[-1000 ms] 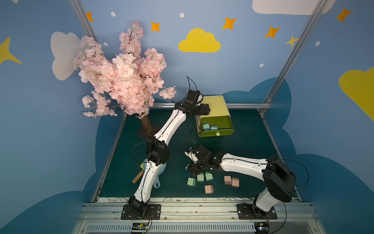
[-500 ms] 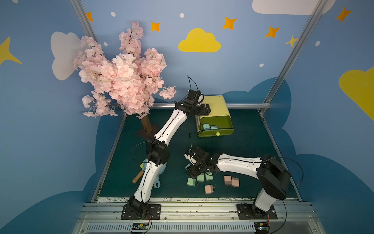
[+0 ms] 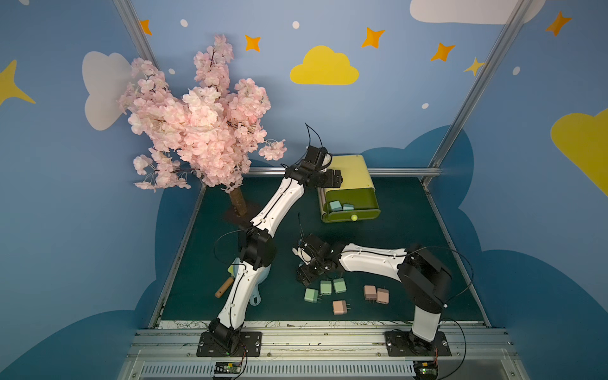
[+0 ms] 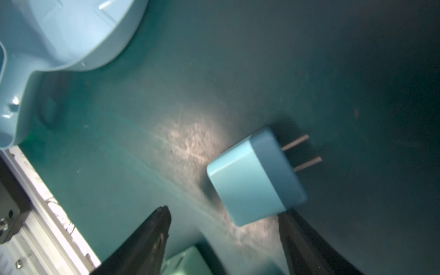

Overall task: Place the plugs into the drawer by color
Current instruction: Pick up the plug from the center of the board.

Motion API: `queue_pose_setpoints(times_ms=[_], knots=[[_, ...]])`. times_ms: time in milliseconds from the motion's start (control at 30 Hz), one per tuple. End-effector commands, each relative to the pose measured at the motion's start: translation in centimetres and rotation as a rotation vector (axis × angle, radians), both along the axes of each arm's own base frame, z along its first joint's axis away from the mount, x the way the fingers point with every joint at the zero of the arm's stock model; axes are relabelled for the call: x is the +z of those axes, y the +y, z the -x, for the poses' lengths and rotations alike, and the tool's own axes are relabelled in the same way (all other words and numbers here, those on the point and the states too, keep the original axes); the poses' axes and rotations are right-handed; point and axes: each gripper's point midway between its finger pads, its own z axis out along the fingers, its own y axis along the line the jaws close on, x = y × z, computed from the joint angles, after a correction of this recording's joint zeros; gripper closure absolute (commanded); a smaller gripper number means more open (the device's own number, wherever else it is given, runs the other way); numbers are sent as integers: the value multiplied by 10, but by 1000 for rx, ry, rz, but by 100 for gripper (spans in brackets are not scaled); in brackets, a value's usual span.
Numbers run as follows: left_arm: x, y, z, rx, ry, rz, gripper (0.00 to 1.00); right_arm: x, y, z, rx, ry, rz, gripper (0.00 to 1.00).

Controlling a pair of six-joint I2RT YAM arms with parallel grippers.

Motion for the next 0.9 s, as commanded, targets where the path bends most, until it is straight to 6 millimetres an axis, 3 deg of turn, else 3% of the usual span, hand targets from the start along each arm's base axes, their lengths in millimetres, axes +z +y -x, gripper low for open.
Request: queue_pose_setpoints(times_ms=[0, 333, 600, 733, 867], knots=[[24, 4, 9, -10, -34, -1, 6, -5, 6, -7, 28, -20, 31, 23], [23, 4, 8, -9, -32, 0, 6, -22, 14, -25, 14, -73, 101, 25], [23, 4, 8, -11, -31, 2, 6, -29, 3, -35, -29, -123, 173, 42], [23, 4, 8, -11, -33, 0, 6, -9, 0, -31, -37, -146, 144, 54], [22, 2, 9, -15, -31, 2, 6, 42, -15, -23, -63, -203, 75, 59]])
